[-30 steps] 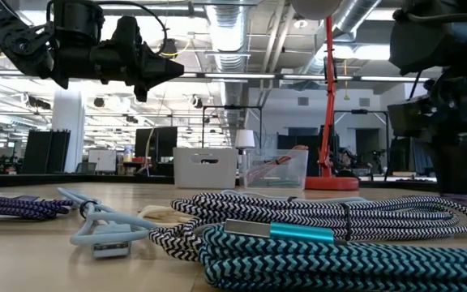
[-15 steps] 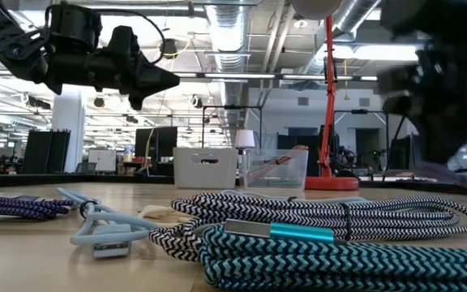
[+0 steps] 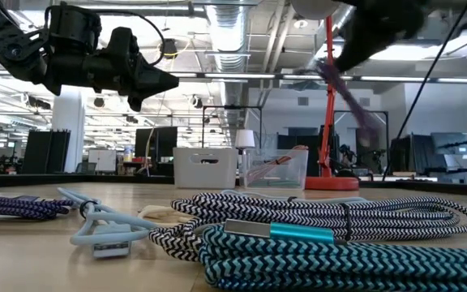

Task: Pick & Place USB Port
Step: Put the purple charger cable into the transparent bin

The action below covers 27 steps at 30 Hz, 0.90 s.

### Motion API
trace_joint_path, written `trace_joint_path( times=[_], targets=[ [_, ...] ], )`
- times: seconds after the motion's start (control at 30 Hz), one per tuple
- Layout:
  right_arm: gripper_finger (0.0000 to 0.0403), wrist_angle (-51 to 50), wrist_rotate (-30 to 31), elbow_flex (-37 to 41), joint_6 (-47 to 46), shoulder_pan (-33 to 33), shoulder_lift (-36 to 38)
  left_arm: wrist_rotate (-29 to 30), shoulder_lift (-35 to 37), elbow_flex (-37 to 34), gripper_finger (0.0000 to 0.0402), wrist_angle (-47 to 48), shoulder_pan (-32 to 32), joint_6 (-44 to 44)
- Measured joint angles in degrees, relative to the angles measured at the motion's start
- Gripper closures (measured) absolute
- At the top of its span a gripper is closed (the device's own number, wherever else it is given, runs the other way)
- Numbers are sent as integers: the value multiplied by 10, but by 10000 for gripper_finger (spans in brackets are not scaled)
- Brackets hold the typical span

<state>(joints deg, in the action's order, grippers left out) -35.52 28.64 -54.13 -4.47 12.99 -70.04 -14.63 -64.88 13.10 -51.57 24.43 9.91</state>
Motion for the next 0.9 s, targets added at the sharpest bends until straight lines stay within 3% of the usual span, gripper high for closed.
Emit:
trace_joint_path(
  times=[0.4,0.77,0.9],
  targets=[
    [403,149,-5,0,81,-144,-26,0,0,0,357,-3,0,-1],
    [403,263,-102,0,111,-259,-26,0,0,0,357,-5,0,-2],
    [403,280,-111,0,113,-276,-46,0,0,0,357,-5,0,-29]
  ],
)
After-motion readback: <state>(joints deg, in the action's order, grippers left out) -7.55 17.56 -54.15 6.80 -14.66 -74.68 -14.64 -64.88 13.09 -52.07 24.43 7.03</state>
